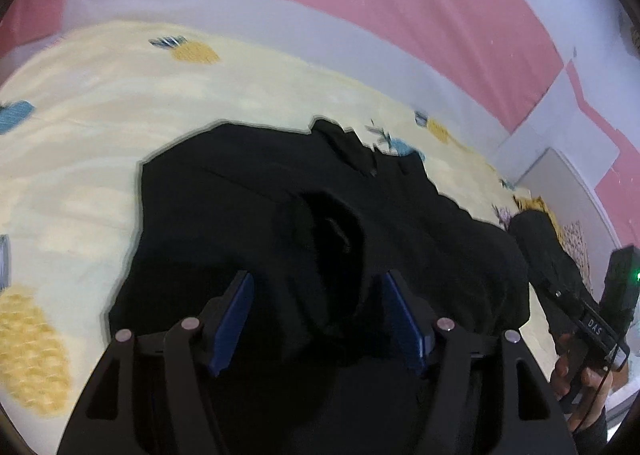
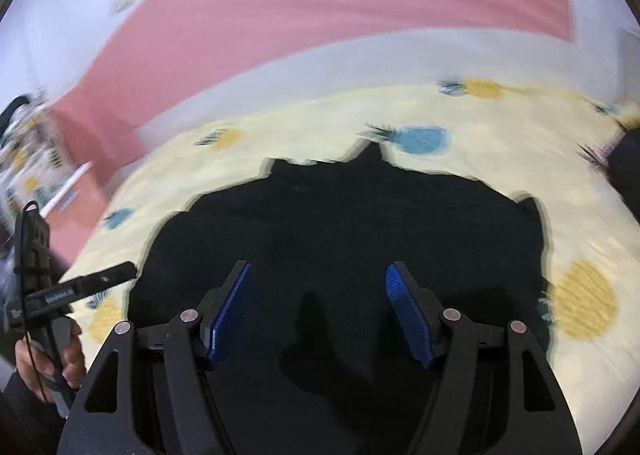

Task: Fold large clothes

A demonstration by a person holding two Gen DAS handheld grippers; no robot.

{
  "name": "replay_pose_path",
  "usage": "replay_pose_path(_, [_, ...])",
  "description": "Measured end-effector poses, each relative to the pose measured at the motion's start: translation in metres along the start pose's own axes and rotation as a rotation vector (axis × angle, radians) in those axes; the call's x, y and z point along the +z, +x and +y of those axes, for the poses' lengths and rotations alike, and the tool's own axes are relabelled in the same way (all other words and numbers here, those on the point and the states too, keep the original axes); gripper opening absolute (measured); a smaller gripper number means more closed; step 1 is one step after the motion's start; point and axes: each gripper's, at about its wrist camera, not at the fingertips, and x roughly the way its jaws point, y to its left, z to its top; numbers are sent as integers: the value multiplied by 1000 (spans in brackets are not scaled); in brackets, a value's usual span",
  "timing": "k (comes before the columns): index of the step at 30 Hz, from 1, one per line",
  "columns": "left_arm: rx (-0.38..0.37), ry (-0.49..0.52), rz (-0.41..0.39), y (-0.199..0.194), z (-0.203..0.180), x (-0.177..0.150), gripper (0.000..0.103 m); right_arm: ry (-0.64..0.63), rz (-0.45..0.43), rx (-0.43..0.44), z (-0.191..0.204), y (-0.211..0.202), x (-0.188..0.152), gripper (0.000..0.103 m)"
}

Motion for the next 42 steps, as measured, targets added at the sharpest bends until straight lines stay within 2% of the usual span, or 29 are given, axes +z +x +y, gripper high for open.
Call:
replay_pose_path(1, [-13, 5, 21, 12, -4, 0, 67, 27, 5, -30, -19, -2, -5, 69])
replay_pose_path(2, [-23, 16, 36, 21, -8, -1, 55, 44, 8, -56, -31, -9, -8, 69])
replay_pose_path(3, [-33, 36, 53, 29, -12, -1, 18, 62, 11, -77, -44, -11, -11, 69])
replay_pose_path(4, [-30, 64, 77, 35, -17, -1, 7, 75, 13, -88, -52, -10, -12, 69])
replay_pose_path(5, [-7, 97, 70, 35, -24, 1, 8, 99, 14, -104, -65, -11, -14, 67])
replay_pose_path(6, [2, 135, 21, 26, -32, 3, 8, 121, 13, -120, -77, -13, -16, 57])
replay_pose_path(8, [21, 199, -77, 3, -44, 10, 8, 146, 1, -132, -93, -21, -15, 45])
replay_pose_path(10, [36, 210, -139, -13, -46, 16, 8, 154, -26, -148, -97, -24, -14, 36])
replay_pose_path(11, [42, 207, -144, -14, -42, 18, 8, 160, -42, -154, -98, -25, -11, 31])
replay_pose_path(14, [113, 175, -99, 7, -20, 15, 8, 151, -40, -148, -96, -14, -8, 30])
replay_pose_path(16, [139, 123, -42, 29, 2, 8, 8, 97, 4, -185, -91, 4, -10, 30])
replay_pose_path(17, [123, 86, -16, 39, 14, 1, 9, 75, 75, -209, -93, 28, -15, 30])
replay_pose_path(19, [87, 77, -39, 43, 22, -10, 13, 89, 174, -196, -104, 60, -28, 30])
replay_pose_path(22, [87, 81, -48, 38, 21, -15, 14, 101, 163, -192, -109, 64, -31, 29])
replay_pose_path(25, [100, 74, -46, 22, 23, -14, 17, 103, 157, -200, -108, 50, -26, 29])
replay_pose_path(27, [117, 69, -64, 5, 27, -15, 25, 111, 130, -202, -110, 36, -24, 29])
replay_pose_path(31, [147, 44, -119, -23, 34, -7, 24, 112, 64, -210, -115, 11, -16, 29])
replay_pose_path(34, [104, 53, -156, -29, 19, 9, 24, 100, 19, -208, -114, 4, -1, 29])
replay_pose_path(36, [97, 103, -165, -20, -2, 21, 24, 91, 18, -211, -112, 12, 10, 29])
replay_pose_path(39, [93, 166, -124, 12, -25, 37, 24, 80, 33, -212, -110, 31, 24, 29])
replay_pose_path(42, [202, 219, -60, 62, -27, 42, 24, 97, 65, -219, -116, 53, 31, 29])
